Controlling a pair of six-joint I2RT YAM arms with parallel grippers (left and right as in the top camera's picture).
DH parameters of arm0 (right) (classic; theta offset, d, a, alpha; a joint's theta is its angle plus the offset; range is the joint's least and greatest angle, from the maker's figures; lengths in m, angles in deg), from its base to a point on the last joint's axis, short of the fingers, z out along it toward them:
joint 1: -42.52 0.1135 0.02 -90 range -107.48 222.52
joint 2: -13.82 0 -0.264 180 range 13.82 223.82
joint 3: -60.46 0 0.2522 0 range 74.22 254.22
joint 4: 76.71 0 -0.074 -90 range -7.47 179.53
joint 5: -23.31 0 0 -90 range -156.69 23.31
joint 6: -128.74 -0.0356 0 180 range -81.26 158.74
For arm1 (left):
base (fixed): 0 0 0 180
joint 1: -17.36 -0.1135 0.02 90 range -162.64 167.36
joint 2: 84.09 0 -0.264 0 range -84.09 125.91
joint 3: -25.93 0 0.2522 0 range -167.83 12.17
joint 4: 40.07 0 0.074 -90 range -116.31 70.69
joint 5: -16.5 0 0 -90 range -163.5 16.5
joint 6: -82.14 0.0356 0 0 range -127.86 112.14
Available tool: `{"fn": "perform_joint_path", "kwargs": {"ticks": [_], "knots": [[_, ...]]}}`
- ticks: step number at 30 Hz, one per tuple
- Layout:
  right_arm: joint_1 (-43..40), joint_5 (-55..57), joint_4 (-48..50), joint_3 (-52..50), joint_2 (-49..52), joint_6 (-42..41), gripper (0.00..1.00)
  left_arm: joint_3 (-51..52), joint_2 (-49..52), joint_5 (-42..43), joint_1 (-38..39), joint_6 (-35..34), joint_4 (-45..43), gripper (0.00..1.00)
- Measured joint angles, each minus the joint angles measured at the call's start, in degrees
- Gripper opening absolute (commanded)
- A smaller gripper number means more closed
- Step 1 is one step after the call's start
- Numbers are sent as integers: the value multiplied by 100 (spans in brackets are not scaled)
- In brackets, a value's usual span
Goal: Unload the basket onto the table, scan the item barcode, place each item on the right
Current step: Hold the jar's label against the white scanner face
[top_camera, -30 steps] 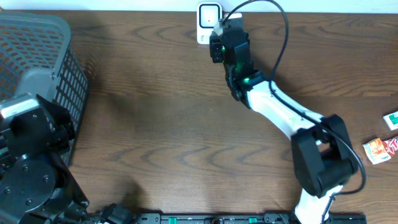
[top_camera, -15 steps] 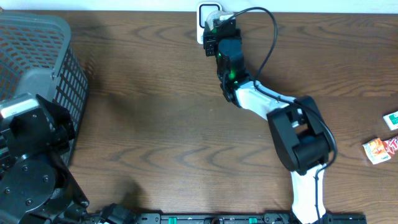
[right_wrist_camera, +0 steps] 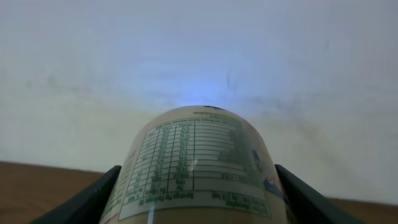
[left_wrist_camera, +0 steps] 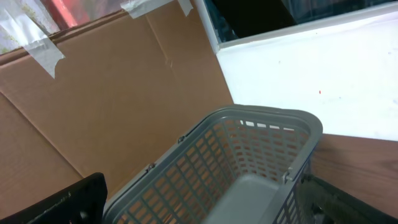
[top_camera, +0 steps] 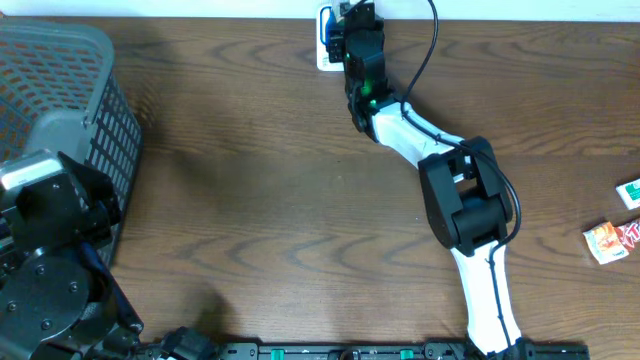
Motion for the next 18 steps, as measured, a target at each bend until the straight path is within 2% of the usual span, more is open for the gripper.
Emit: {"fn": "perform_joint_path", "kwargs": {"ticks": [18], "knots": [[0, -2, -284, 90, 295, 0, 56, 0, 0, 0, 0, 0, 0, 98]]}}
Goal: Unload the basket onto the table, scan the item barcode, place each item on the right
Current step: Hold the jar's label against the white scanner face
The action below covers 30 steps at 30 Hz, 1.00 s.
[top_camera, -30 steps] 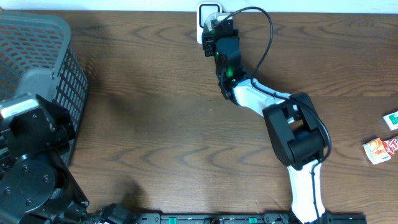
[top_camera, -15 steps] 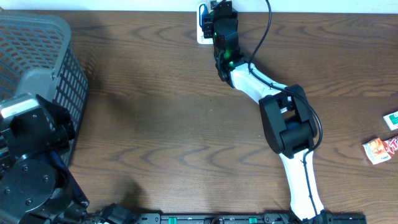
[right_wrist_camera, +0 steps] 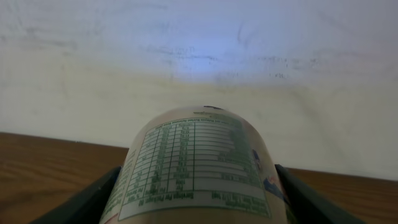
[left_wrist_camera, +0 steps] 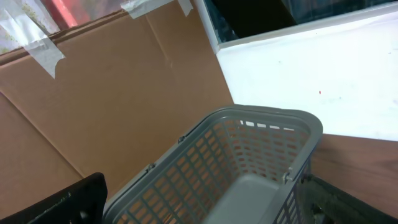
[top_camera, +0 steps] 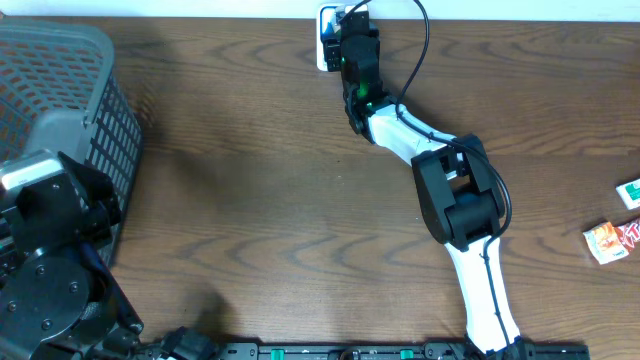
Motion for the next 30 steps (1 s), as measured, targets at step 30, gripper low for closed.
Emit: {"fn": "perform_joint_path", "kwargs": {"ticks": [30], "knots": [[-81, -256, -210, 0, 2, 20, 56, 0, 0, 0, 0, 0, 0, 98]]}}
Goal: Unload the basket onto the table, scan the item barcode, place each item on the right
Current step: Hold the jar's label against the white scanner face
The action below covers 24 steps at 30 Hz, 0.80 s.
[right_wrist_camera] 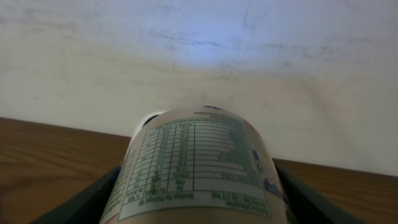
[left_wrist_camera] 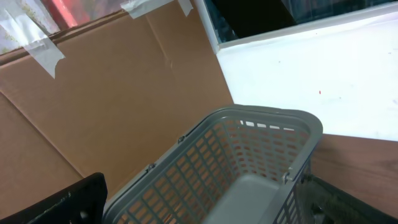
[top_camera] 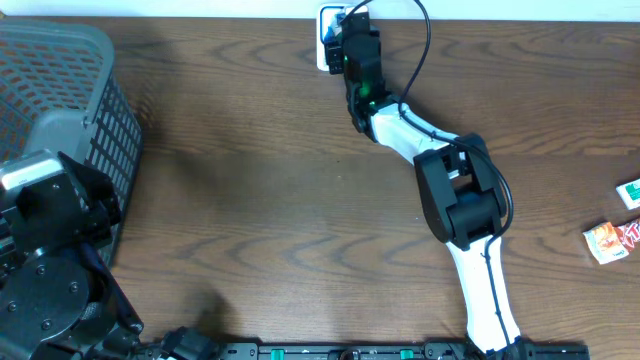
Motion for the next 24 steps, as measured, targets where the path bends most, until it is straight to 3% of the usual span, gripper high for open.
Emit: {"fn": "perform_joint_path", "kwargs": {"ticks": [17, 24], "knots": [[74, -389, -339, 0, 0, 1613, 57, 0, 0, 0, 0, 0, 0, 98], [96, -205, -289, 0, 0, 1475, 55, 0, 0, 0, 0, 0, 0, 98]]}}
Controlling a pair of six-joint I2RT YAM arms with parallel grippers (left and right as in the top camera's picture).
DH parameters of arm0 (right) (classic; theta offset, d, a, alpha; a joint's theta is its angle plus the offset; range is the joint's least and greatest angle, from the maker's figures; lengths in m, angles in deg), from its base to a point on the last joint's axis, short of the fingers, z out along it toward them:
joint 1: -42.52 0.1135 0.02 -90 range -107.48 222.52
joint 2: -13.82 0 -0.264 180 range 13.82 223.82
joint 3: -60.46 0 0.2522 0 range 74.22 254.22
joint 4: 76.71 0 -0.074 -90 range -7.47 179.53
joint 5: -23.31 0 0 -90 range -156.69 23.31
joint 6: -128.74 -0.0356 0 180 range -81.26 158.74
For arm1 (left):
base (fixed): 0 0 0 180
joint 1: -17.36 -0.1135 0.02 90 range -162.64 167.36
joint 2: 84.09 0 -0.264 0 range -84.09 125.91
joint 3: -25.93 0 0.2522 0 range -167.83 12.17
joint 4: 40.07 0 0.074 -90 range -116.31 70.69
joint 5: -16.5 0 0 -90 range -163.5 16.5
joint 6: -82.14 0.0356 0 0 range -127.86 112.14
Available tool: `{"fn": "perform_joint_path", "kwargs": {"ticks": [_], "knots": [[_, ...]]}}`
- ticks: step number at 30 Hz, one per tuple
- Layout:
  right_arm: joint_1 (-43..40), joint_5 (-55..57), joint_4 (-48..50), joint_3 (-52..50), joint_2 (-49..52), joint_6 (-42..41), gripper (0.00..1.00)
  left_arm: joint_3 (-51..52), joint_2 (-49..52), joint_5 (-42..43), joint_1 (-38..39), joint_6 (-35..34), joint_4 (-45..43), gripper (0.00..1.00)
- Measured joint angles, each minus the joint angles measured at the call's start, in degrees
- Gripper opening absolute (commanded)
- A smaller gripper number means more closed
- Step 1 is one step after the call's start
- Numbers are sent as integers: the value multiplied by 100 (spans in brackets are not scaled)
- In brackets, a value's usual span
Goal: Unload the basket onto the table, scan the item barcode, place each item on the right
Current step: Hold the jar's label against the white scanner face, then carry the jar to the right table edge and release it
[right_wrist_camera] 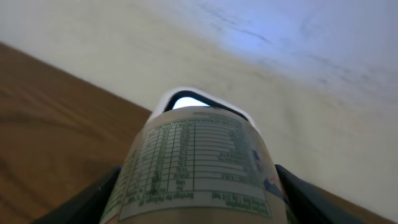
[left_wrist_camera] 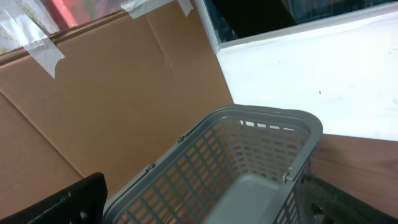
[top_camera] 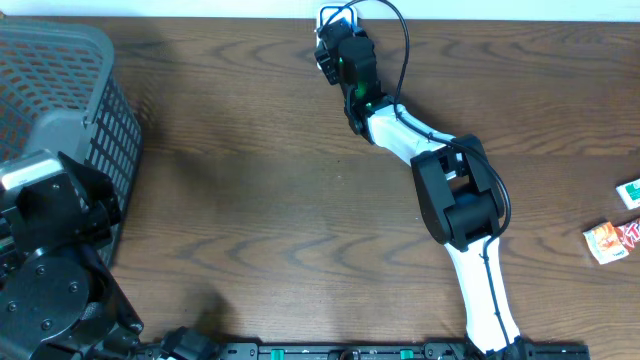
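A cylindrical container with a green-printed nutrition label (right_wrist_camera: 196,165) fills the right wrist view, and my right gripper (right_wrist_camera: 196,193) is shut on it, with dark fingers (right_wrist_camera: 84,202) on either side. Just behind its top shows the white-rimmed scanner (right_wrist_camera: 186,98), with a blue glow on the wall above. In the overhead view the right gripper (top_camera: 338,50) reaches the table's far edge, beside the white scanner (top_camera: 335,12). My left gripper (left_wrist_camera: 205,214) stands open over the grey basket (left_wrist_camera: 249,162), with nothing between its fingers.
The grey mesh basket (top_camera: 60,80) stands at the left end of the table, with the left arm (top_camera: 50,240) in front of it. Two small snack packets (top_camera: 610,240) lie near the right edge. A cardboard wall (left_wrist_camera: 112,93) rises behind the basket.
My right gripper with the container has shifted a little left and turned, so the table edge now slants in the wrist view. More of the scanner's white rim shows. The left arm has not moved.
My right gripper held the container at the far table edge, facing the wall with a blue glow. It then stood slightly nearer the wall. Later a white rim showed behind the container top. Now it is turned left with the scanner plainly behind. The left gripper stayed open.
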Motion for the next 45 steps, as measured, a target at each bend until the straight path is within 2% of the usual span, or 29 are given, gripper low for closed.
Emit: {"fn": "perform_joint_path", "kwargs": {"ticks": [9, 14, 21, 26, 31, 36, 38, 43, 45], "knots": [[7, 232, -7, 0, 0, -1241, 56, 0, 0, 0, 0, 0, 0, 98], [74, 260, -68, 0, -2, -1513, 56, 0, 0, 0, 0, 0, 0, 98], [214, 254, -734, 4, -66, -1773, 56, 0, 0, 0, 0, 0, 0, 98], [243, 433, -903, 4, -282, -1493, 55, 0, 0, 0, 0, 0, 0, 98], [278, 1235, -1207, 4, -693, -857, 56, 0, 0, 0, 0, 0, -2, 98], [389, 1766, -2559, 20, -1427, -647, 59, 0, 0, -2, 0, 0, 2, 98], [424, 1843, -3429, 44, -1794, -791, 59, 0, 0, 0, 0, 0, 2, 98], [295, 1596, -6107, 72, -2734, -1843, 58, 0, 0, -2, 0, 0, 9, 98], [140, 1357, -6754, 76, -2970, -2197, 58, 0, 0, 0, 0, 0, 7, 98]]}}
